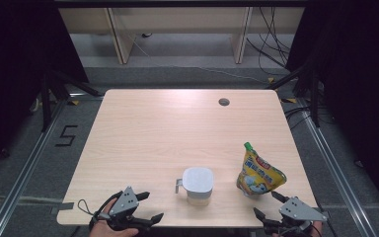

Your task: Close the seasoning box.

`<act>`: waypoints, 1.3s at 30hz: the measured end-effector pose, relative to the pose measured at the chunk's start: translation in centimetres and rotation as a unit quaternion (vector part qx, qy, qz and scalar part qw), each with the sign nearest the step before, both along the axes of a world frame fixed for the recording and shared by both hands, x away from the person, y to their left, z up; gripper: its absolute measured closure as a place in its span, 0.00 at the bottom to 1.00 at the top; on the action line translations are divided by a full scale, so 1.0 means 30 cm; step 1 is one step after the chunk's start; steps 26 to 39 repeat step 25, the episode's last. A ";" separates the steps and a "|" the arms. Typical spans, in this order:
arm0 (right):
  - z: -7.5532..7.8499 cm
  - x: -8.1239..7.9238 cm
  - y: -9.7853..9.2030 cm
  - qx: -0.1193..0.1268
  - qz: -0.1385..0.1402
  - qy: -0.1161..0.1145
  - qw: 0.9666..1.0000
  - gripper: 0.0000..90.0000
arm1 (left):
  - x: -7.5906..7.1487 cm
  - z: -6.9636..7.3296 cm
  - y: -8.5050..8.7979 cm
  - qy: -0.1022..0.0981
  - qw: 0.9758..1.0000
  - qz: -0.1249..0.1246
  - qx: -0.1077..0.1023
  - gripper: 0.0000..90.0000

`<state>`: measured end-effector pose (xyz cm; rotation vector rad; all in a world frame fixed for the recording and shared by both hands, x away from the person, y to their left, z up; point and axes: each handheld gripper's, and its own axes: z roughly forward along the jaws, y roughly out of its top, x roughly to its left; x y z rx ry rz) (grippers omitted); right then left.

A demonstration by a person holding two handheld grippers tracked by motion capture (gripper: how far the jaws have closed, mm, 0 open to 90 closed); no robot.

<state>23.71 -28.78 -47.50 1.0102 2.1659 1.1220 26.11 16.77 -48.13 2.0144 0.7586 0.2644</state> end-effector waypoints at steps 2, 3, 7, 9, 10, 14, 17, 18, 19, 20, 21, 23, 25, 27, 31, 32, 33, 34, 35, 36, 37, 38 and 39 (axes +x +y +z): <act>0.000 0.003 -0.003 -0.005 0.001 -0.010 1.000 0.25 | -0.004 -0.005 -0.004 -0.002 1.000 0.004 -0.005 0.20; 0.000 0.003 -0.003 -0.004 0.000 -0.010 1.000 0.25 | -0.002 -0.004 -0.001 -0.002 1.000 0.000 0.008 0.20; -0.001 0.001 -0.001 -0.003 -0.003 -0.005 1.000 0.25 | -0.005 -0.009 -0.007 -0.001 1.000 0.001 0.005 0.20; -0.002 0.002 -0.001 -0.003 0.000 -0.001 1.000 0.25 | -0.004 -0.009 -0.007 -0.003 1.000 0.000 0.004 0.20; -0.004 0.003 0.001 0.005 0.005 0.007 1.000 0.25 | -0.006 -0.010 -0.008 -0.001 1.000 0.007 0.000 0.20; -0.003 0.001 0.001 0.001 0.000 0.006 1.000 0.25 | -0.003 -0.015 -0.007 -0.004 1.000 0.007 -0.008 0.20; -0.006 0.007 -0.001 -0.004 0.007 -0.007 1.000 0.25 | -0.001 -0.014 -0.002 -0.004 1.000 0.004 0.004 0.20; -0.006 0.005 0.001 0.000 0.009 0.005 1.000 0.25 | 0.000 -0.014 -0.001 -0.005 1.000 0.004 0.006 0.20; -0.005 0.002 0.001 -0.002 0.003 0.006 1.000 0.25 | 0.000 -0.013 0.000 -0.003 1.000 0.003 0.009 0.20; -0.005 0.003 0.000 -0.003 0.002 0.006 1.000 0.25 | 0.000 -0.014 -0.001 -0.002 1.000 0.003 0.009 0.20; -0.005 0.003 0.000 -0.001 0.001 0.006 1.000 0.25 | 0.000 -0.014 -0.001 -0.002 1.000 0.003 0.009 0.20; -0.005 0.003 0.000 -0.001 0.001 0.007 1.000 0.25 | 0.002 -0.014 -0.001 -0.004 1.000 0.004 0.008 0.20; -0.005 0.003 0.000 0.000 0.001 0.008 1.000 0.25 | 0.002 -0.014 -0.002 -0.002 1.000 0.004 0.004 0.20; -0.005 0.003 0.000 0.000 0.001 0.008 1.000 0.25 | 0.002 -0.014 -0.002 -0.002 1.000 0.004 0.004 0.20; -0.005 0.003 0.000 0.000 0.001 0.008 1.000 0.25 | 0.002 -0.014 -0.002 -0.002 1.000 0.004 0.004 0.20; -0.005 0.003 0.000 0.000 0.001 0.008 1.000 0.25 | 0.002 -0.014 -0.002 -0.002 1.000 0.004 0.004 0.20; -0.005 0.003 0.000 0.000 0.001 0.008 1.000 0.25 | 0.002 -0.014 -0.002 -0.002 1.000 0.004 0.004 0.20; -0.005 0.003 0.000 0.000 0.001 0.008 1.000 0.25 | 0.002 -0.014 -0.002 -0.002 1.000 0.004 0.004 0.20; -0.005 0.003 0.000 0.000 0.001 0.008 1.000 0.25 | 0.002 -0.014 -0.002 -0.002 1.000 0.004 0.004 0.20; -0.005 0.003 0.000 0.000 0.001 0.008 1.000 0.25 | 0.002 -0.014 -0.002 -0.002 1.000 0.004 0.004 0.20; -0.005 0.003 0.000 0.000 0.001 0.008 1.000 0.25 | 0.002 -0.014 -0.002 -0.002 1.000 0.004 0.004 0.20; -0.005 0.003 0.000 0.000 0.001 0.008 1.000 0.25 | 0.002 -0.014 -0.002 -0.002 1.000 0.004 0.004 0.20; -0.005 0.003 0.000 0.000 0.001 0.008 1.000 0.25 | 0.002 -0.014 -0.002 -0.002 1.000 0.004 0.004 0.20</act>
